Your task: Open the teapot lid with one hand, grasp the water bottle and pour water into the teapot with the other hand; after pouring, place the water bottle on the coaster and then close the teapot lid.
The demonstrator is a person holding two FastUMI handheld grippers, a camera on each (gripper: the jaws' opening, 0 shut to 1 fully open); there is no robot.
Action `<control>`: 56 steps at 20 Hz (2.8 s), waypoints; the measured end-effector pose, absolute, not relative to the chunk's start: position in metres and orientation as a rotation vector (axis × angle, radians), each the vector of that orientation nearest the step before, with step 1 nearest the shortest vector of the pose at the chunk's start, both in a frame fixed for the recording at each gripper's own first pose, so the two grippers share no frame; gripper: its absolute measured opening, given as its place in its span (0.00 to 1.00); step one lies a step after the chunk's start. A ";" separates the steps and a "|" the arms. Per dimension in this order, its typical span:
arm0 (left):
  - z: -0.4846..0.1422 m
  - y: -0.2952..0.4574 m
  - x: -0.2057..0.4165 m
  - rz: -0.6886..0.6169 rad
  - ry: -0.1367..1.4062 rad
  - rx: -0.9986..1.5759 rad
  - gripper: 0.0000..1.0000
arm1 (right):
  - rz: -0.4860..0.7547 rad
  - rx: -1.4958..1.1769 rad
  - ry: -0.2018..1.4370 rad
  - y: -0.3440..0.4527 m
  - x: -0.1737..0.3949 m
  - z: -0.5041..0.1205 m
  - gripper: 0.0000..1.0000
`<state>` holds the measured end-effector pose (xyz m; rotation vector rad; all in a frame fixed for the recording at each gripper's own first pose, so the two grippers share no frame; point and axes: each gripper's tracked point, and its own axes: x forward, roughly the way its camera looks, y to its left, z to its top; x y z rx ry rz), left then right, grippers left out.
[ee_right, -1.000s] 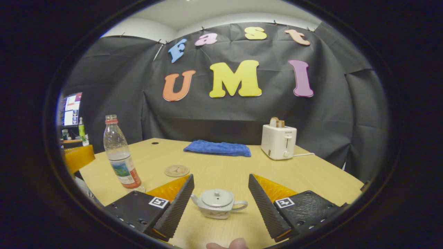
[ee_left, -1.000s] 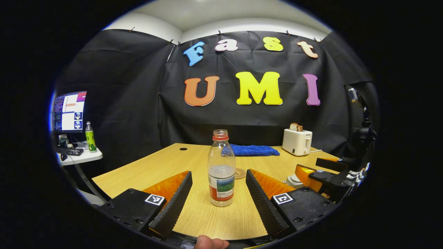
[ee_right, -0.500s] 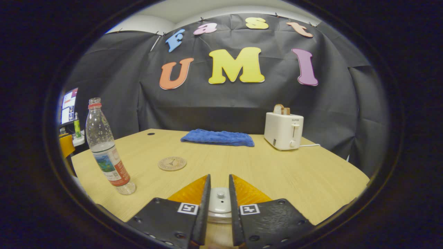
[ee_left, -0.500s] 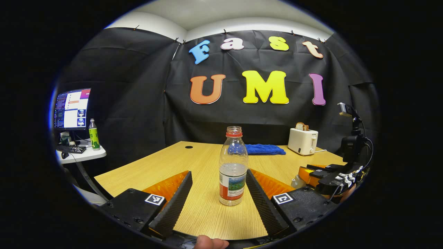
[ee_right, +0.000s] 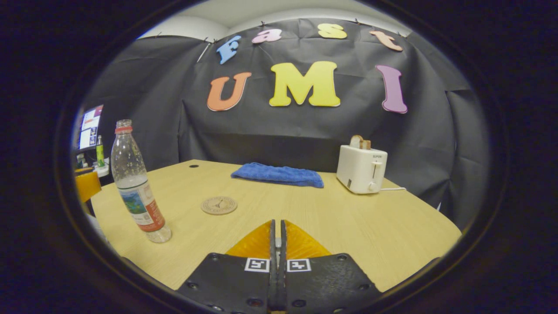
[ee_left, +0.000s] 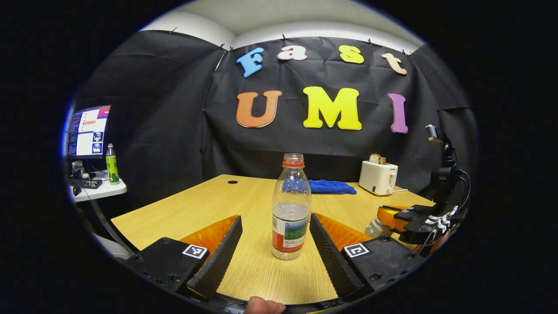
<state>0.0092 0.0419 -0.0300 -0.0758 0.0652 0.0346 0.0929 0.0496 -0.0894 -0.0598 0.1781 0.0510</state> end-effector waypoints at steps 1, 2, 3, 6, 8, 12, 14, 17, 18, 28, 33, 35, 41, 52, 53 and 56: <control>-0.032 0.038 0.011 0.020 0.073 -0.073 0.98 | 0.057 -0.055 0.163 0.050 0.092 -0.082 0.00; -0.035 0.034 0.015 0.009 0.076 -0.070 0.98 | 0.063 -0.053 0.151 0.050 0.091 -0.076 0.00; -0.039 0.033 0.018 -0.002 0.085 -0.070 0.98 | 0.071 -0.048 0.143 0.051 0.088 -0.071 0.00; -0.058 0.019 0.032 -0.061 0.139 -0.113 0.98 | 0.087 -0.026 0.129 0.044 0.077 -0.053 0.00; -0.069 0.009 0.041 -0.091 0.182 -0.130 0.98 | 0.082 -0.023 0.116 0.035 0.068 -0.042 0.00; -0.090 0.010 0.060 -0.085 0.244 -0.120 0.98 | 0.059 -0.045 0.098 0.015 0.056 -0.031 0.00; -0.096 0.010 0.067 -0.081 0.264 -0.115 0.98 | 0.047 -0.048 0.104 0.006 0.054 -0.031 0.00; -0.098 0.012 0.071 -0.070 0.276 -0.114 0.98 | 0.031 -0.042 0.112 -0.005 0.054 -0.033 0.00; -0.099 0.013 0.071 -0.065 0.277 -0.108 0.98 | 0.030 -0.041 0.116 -0.006 0.054 -0.034 0.00; -0.082 0.025 0.075 -0.035 0.310 0.115 0.75 | 0.014 -0.033 0.144 -0.040 0.046 -0.043 0.00; -0.056 0.024 0.078 -0.015 0.281 0.416 0.72 | -0.010 -0.031 0.148 -0.066 0.037 -0.046 0.00; -0.050 0.024 0.078 -0.007 0.273 0.555 0.71 | -0.014 -0.028 0.148 -0.074 0.034 -0.046 0.00; -0.041 0.013 0.083 -0.030 0.248 0.905 0.69 | -0.016 -0.026 0.150 -0.091 0.027 -0.052 0.00; -0.057 -0.012 0.089 -0.090 0.291 1.411 0.74 | -0.034 -0.010 0.160 -0.116 0.018 -0.064 0.00; -0.058 -0.013 0.090 -0.094 0.296 1.449 0.69 | -0.033 -0.008 0.161 -0.117 0.017 -0.065 0.00; -0.060 -0.016 0.092 -0.101 0.303 1.524 0.69 | -0.035 -0.003 0.163 -0.121 0.016 -0.069 0.00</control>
